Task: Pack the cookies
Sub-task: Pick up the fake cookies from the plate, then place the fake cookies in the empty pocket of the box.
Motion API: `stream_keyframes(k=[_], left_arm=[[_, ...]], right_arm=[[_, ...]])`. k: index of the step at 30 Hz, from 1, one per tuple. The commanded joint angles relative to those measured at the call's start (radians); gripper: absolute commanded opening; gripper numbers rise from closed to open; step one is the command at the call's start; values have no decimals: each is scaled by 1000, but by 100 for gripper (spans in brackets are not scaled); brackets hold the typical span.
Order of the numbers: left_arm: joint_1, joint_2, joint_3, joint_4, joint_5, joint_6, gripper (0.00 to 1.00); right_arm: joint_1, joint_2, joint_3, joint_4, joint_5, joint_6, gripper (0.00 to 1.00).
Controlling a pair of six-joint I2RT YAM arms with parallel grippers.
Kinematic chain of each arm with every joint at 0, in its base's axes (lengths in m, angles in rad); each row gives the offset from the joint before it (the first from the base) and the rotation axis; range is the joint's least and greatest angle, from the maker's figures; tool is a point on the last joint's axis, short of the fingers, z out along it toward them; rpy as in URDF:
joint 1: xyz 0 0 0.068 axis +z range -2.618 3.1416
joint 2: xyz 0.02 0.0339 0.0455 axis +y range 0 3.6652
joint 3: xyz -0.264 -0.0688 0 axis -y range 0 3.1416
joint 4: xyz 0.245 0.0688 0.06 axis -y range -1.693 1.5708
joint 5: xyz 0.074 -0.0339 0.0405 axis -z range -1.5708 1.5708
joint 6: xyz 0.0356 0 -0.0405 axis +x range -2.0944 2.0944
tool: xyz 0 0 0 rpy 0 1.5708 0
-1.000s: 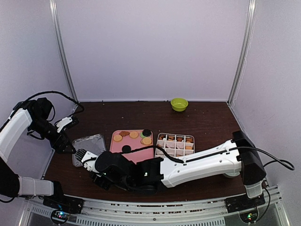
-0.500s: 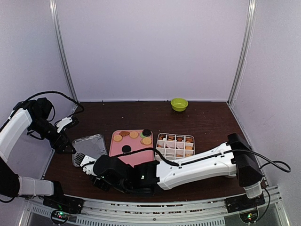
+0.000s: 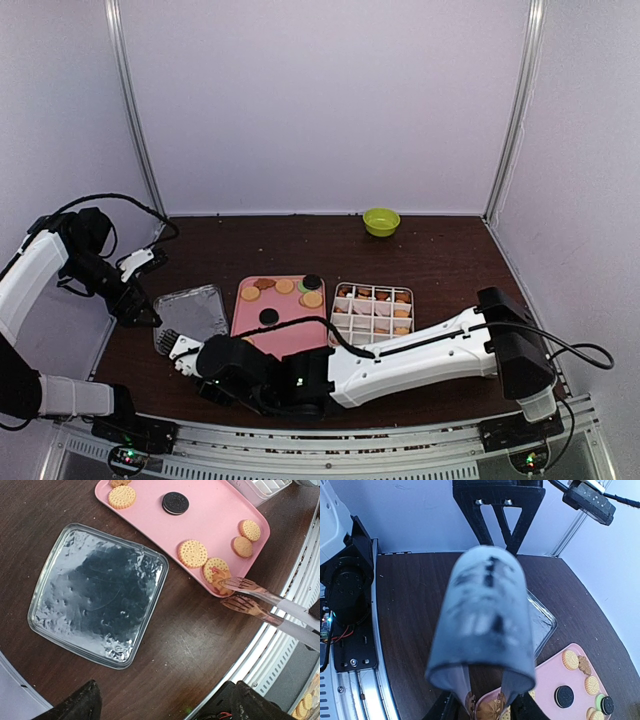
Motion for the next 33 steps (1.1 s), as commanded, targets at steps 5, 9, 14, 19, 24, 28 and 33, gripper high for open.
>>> stream_keyframes(k=[5,9,14,19,24,28,33], left_arm=[[8,-10,22,-19,2,19,93],[7,-10,18,-19,4,19,92],[7,-11,22,-21,11,19,92],[8,-12,30,-26,19,17,92],[8,-13,33,-26,19,17,92],[8,-12,30,-26,19,17,92],[8,-14,35,-27,18,17,92]], right_arm=[[2,17,40,30,38,-33,29],[-1,0,41,32,69,-11,20],[-34,-79,-1,62,68,37,13],[-70,-159,-63,115,62,82,8],[-104,-179,-87,117,48,132,0],[-122,-195,-114,121,45,163,0],[-143,-283,-184,133,64,176,0]])
